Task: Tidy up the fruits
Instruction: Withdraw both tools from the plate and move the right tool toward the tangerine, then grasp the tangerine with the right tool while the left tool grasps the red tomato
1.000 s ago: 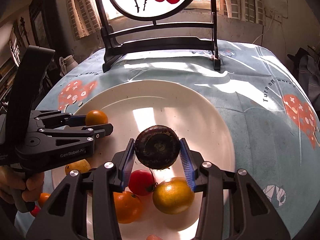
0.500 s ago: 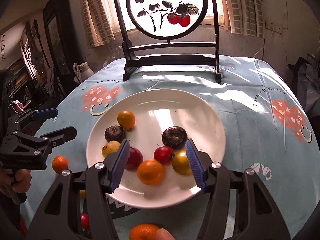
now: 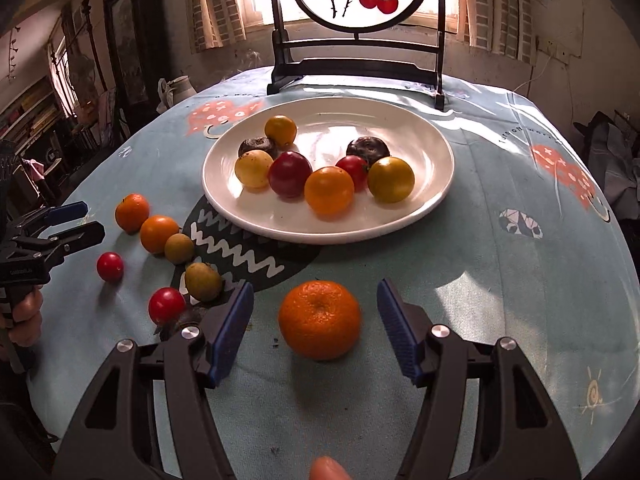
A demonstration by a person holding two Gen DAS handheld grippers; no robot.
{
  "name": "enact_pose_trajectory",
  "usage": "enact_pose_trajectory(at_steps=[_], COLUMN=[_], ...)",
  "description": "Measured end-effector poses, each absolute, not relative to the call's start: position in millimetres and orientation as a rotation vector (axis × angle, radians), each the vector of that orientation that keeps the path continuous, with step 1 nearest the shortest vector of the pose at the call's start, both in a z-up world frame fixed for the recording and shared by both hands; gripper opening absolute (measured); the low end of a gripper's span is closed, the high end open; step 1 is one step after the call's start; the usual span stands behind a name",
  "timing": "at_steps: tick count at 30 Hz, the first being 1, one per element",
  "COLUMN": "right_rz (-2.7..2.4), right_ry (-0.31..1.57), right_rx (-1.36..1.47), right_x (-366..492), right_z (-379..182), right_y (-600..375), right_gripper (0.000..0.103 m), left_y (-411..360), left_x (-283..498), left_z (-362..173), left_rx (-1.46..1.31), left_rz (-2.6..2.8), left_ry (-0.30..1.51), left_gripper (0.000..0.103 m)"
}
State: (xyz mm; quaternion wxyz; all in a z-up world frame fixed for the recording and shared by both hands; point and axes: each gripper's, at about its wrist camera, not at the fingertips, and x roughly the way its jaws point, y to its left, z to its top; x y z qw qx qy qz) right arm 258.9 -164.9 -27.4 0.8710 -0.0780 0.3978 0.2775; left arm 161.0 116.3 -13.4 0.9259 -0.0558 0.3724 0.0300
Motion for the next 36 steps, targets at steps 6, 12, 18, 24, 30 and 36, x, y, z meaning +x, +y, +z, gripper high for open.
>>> enact_pose_trajectory(at_steps=[6, 12, 18, 24, 30, 36], right_rz=[0.564, 0.55, 0.548, 0.541, 0.536, 0.548], right_ry=[0.872, 0.878, 0.875, 0.881, 0.887, 0.883], right_rx=[-0.195, -0.212, -0.222, -0.229, -0.233, -0.213], right_x=[260, 261, 261, 262, 263, 262], right_z=[-40, -44, -46, -48, -50, -48], right_y=[-160, -159, -158, -157, -157, -160], right_gripper=[0.065, 0.064, 0.064, 0.064, 0.053, 0.045], left_y=[112, 103, 101, 108, 113, 111], left_x=[158, 156, 155, 155, 156, 154], left_z=[-16, -18, -18, -19, -20, -20], left_rx=[-0.066, -0.005, 0.007, -0.026, -0.056, -0.061], left_rz=[0.084, 0.084, 0.083, 0.087, 0.094, 0.009], left_ry=[0.765, 0.762, 0.765, 0.775, 0.784, 0.794], left_gripper=[0.101, 0.101, 0.101, 0.101, 0.101, 0.101])
